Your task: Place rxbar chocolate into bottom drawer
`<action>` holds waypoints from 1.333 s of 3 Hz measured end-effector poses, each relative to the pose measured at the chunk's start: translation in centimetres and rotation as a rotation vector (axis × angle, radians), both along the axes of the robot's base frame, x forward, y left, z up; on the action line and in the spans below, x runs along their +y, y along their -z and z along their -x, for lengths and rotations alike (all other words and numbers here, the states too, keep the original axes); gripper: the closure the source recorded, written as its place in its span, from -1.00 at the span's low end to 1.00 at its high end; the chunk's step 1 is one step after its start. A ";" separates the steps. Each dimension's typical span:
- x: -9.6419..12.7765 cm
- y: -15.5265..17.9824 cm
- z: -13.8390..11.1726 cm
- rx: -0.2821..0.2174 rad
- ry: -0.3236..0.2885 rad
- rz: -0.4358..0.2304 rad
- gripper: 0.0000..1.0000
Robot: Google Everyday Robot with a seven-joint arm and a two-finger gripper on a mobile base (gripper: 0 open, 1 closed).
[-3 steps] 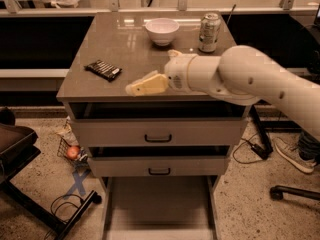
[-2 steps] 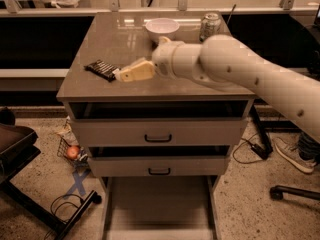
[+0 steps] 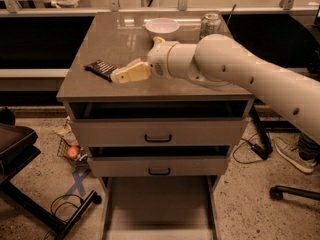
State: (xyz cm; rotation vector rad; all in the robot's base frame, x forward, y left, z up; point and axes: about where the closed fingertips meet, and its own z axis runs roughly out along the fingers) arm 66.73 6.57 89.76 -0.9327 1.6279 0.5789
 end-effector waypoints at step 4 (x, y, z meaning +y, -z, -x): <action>8.5 5.1 -4.4 0.076 -0.016 0.208 -1.00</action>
Offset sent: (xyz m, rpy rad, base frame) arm 0.0486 0.0876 -0.0488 -0.2883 0.0452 0.0031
